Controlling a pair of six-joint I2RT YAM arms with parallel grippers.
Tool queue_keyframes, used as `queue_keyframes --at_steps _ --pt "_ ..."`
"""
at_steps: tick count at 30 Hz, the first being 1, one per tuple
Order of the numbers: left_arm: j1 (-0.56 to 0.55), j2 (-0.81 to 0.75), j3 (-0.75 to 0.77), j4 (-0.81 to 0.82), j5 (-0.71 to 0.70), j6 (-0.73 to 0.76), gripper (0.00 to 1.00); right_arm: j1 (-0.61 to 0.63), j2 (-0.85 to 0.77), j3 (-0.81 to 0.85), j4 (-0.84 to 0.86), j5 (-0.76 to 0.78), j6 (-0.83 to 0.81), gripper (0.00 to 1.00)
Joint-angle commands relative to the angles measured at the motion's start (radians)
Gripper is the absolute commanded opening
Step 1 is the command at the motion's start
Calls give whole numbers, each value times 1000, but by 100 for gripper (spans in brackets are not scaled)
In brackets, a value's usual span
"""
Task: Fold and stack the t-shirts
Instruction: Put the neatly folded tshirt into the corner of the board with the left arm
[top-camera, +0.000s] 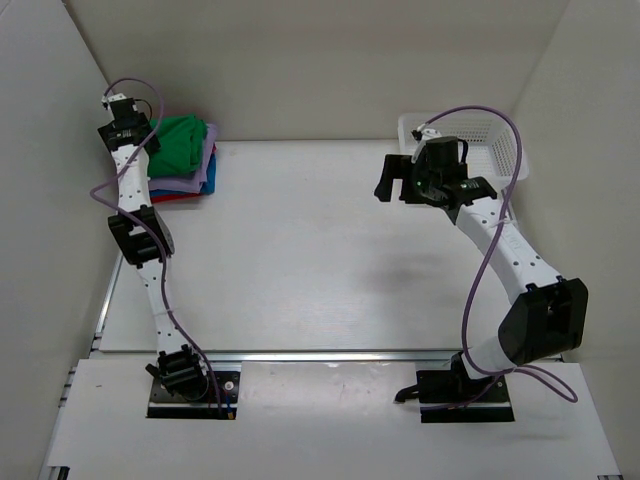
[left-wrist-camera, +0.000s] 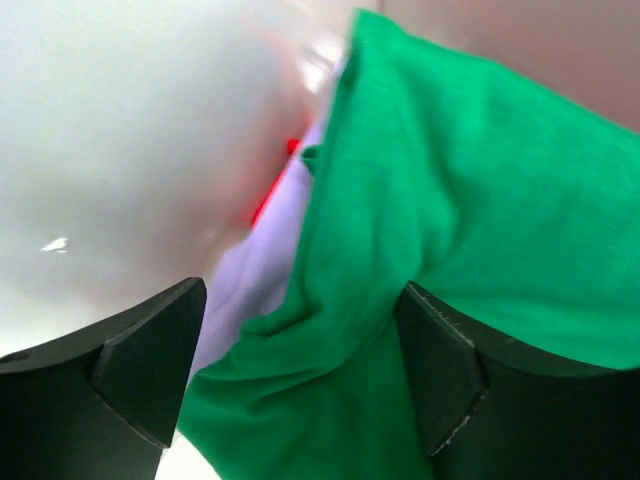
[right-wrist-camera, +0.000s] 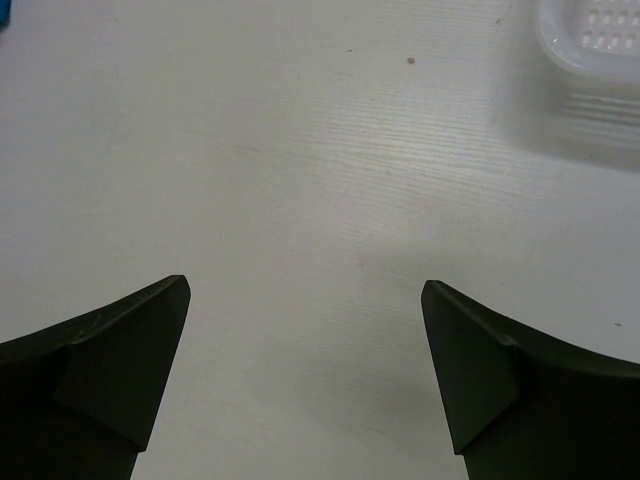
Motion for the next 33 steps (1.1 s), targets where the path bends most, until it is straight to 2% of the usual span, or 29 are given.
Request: queue_keyframes --at_steps 1,6,11,15,17,19,21,24,25,27,28,29,31,33 --pt "18 -49 51 -9 -29 -64 88 30 -41 39 -22 47 7 100" --pt "-11 -153 51 16 17 -82 90 68 -44 76 -84 137 16 99" --pt "-37 -326 36 -14 -38 -113 92 63 -99 43 -119 168 29 100" --pt "-1 -507 -59 -41 22 -128 94 -12 -145 -27 -150 124 4 99" --pt "1 -619 -167 -69 77 -125 94 -76 -160 -76 -151 8 -19 99" --pt "-10 -709 -259 -107 108 -111 94 -105 -170 -110 -165 -17 -19 99" --pt "-19 -798 -368 -136 151 -85 94 -125 -160 -116 -203 -14 -36 99" --pt "-56 -1001 -630 -153 200 -85 99 -112 -188 -150 -196 35 -74 99" --pt "-77 -1038 -680 -146 179 -84 99 -107 -209 -159 -193 51 -79 99" --pt "-132 -1183 -879 -121 113 -84 98 -125 -246 -205 -162 29 -80 99" --pt "-167 -1214 -927 -100 36 -99 99 -142 -268 -216 -141 3 -74 99" --pt "-178 -1289 -1037 -84 8 -104 99 -157 -292 -231 -118 -35 -79 99" --pt "-174 -1395 -1197 -32 42 -131 99 -164 -311 -253 -119 -62 -94 100" --pt "-172 -1542 -1402 7 77 -154 99 -141 -318 -254 -151 -13 -111 99"
